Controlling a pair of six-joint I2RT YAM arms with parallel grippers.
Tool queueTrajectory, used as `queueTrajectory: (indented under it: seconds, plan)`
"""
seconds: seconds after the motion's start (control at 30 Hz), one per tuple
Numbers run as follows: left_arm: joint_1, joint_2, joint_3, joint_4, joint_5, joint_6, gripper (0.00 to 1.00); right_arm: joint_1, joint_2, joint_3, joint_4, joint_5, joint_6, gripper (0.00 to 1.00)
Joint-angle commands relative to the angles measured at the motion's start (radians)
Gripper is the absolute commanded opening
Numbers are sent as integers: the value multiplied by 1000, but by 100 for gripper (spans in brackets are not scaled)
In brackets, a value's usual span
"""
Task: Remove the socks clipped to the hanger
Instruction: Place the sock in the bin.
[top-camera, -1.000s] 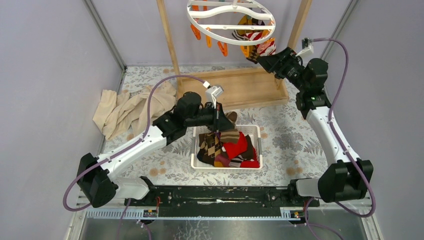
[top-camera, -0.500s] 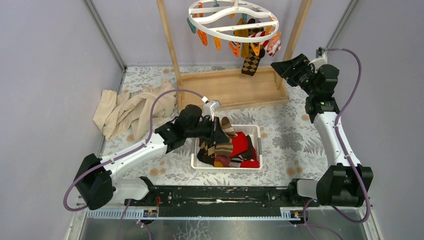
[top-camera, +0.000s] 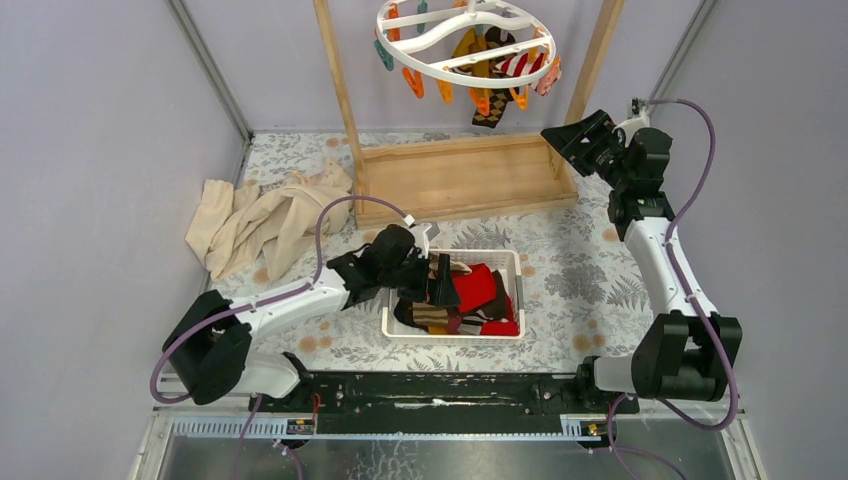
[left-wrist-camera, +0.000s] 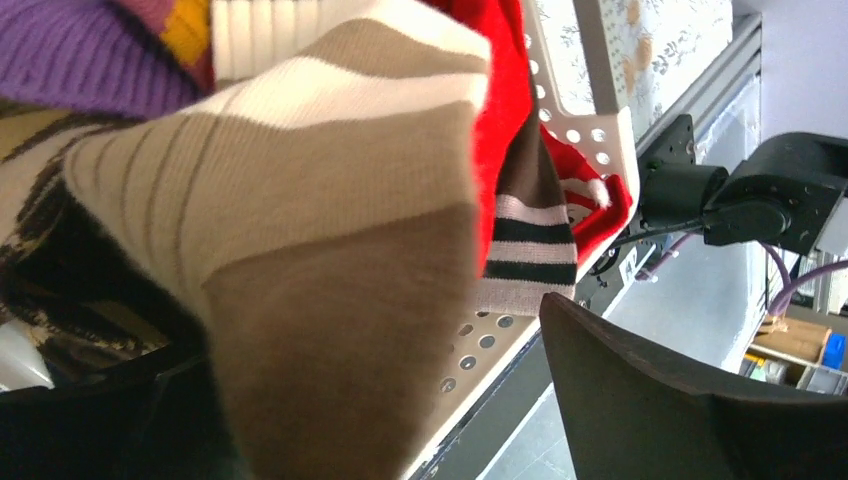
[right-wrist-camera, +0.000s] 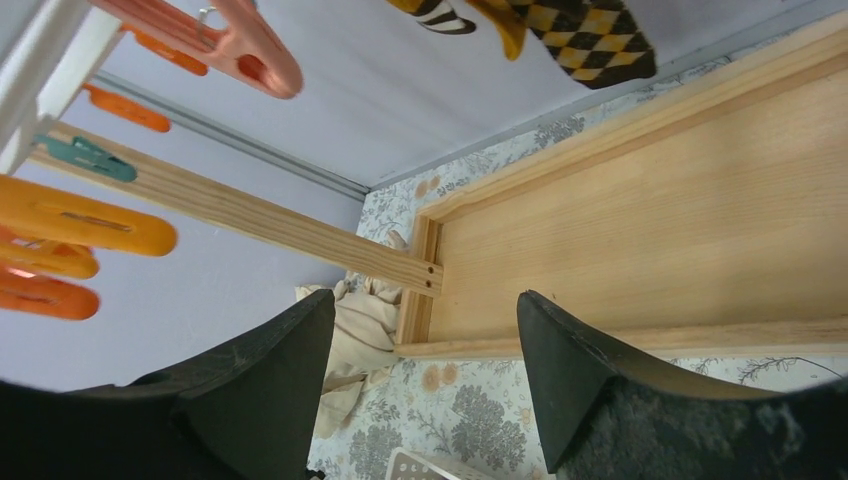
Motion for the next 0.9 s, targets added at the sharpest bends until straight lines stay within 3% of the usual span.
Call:
queueTrajectory:
  seconds: [0.0, 0.2, 0.6, 0.87]
  plan:
    - [-4, -7, 16, -18, -56, 23, 99, -12, 33, 53, 48, 21, 3, 74]
    - [-4, -57, 87, -86, -77, 49, 99, -32, 119, 108, 120, 47, 19, 75]
    - [-4, -122, 158, -125, -68, 82, 99, -35, 344, 138, 530, 89, 145, 77]
    - [-4, -105, 174, -107, -55, 96, 99, -6, 478, 252, 546, 114, 122, 77]
